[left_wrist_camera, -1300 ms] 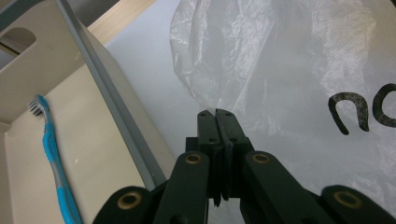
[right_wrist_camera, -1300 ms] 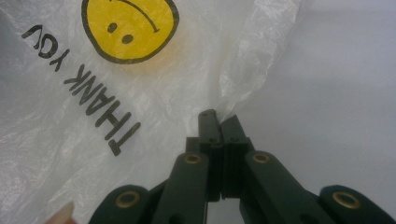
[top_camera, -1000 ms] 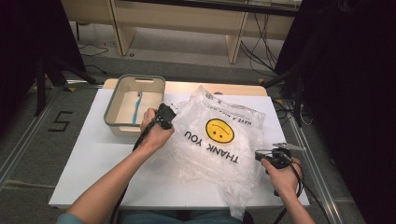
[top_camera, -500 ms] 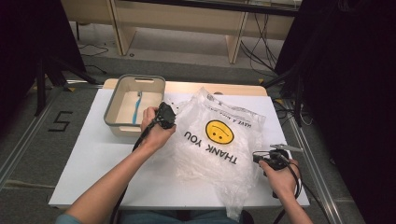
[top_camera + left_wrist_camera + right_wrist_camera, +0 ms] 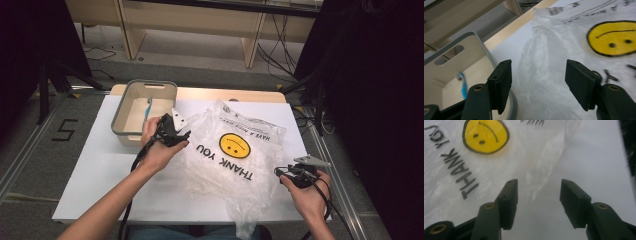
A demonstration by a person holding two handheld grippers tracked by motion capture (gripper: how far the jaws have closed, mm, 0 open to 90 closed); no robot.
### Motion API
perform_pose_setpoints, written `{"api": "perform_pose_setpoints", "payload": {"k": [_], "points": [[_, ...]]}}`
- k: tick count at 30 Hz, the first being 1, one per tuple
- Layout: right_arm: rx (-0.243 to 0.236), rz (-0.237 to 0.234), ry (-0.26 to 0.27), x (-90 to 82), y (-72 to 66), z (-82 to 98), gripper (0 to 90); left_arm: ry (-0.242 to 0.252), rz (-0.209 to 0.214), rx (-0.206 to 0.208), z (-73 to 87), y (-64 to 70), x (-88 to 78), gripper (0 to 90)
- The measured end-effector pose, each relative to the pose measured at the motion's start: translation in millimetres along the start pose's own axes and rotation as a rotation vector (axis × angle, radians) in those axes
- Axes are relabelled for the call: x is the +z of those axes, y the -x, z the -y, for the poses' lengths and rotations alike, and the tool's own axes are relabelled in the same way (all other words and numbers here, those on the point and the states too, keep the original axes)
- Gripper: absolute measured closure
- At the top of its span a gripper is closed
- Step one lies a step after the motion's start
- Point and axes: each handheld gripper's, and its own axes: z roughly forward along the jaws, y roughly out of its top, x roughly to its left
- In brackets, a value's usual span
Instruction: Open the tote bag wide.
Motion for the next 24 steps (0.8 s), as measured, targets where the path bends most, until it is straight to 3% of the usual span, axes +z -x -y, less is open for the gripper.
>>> {"api": "perform_pose_setpoints", "payload": {"k": [1,3,4,5,6,7,8,9,12,13,17,19,24], "points": [[-0.020,0.010,0.026,-2.0,-0.3,-2.6,47.0,0.001,0.013,-0.001,3.7,2.0,-5.2,38.1],[-0.056,-0.027,0.077,-4.3,-4.9,-7.9,46.5,-0.008,0.048,-0.001,13.1,7.5,-13.3,38.3],[-0.080,-0.066,0.096,-4.4,-8.9,-10.7,46.5,-0.013,0.067,-0.008,18.6,10.9,-16.4,38.3],[-0.136,-0.153,0.120,-1.7,-21.4,-15.4,46.5,-0.026,0.090,-0.006,24.3,13.6,-18.9,39.1],[-0.136,-0.153,0.120,-1.7,-21.4,-15.4,46.5,-0.037,0.109,-0.012,30.1,16.9,-20.5,39.1],[-0.165,-0.194,0.120,0.9,-29.4,-16.9,46.5,-0.051,0.119,-0.007,35.5,20.3,-21.9,39.1],[-0.192,-0.232,0.110,4.6,-37.8,-17.8,46.4,-0.067,0.130,0.007,40.3,23.4,-23.1,39.2],[-0.230,-0.295,0.065,13.5,-55.4,-18.2,46.3,-0.078,0.143,0.013,44.8,27.2,-23.7,39.3],[-0.304,-0.398,0.011,25.7,-81.8,-18.1,45.4,-0.109,0.194,0.022,56.2,36.9,-24.7,40.2],[-0.304,-0.398,0.011,25.7,-81.8,-18.1,45.4,-0.120,0.209,0.027,59.7,39.4,-25.0,40.2],[-0.395,-0.498,-0.053,41.3,-109.3,-18.4,44.8,-0.153,0.250,0.040,73.5,50.2,-24.3,41.8],[-0.450,-0.544,-0.112,54.2,-122.8,-17.1,46.2,-0.167,0.266,0.044,79.3,53.8,-23.2,43.0],[-0.506,-0.561,-0.167,65.4,-132.4,-15.9,50.0,-0.199,0.284,0.052,86.2,54.6,-19.4,44.8]]}}
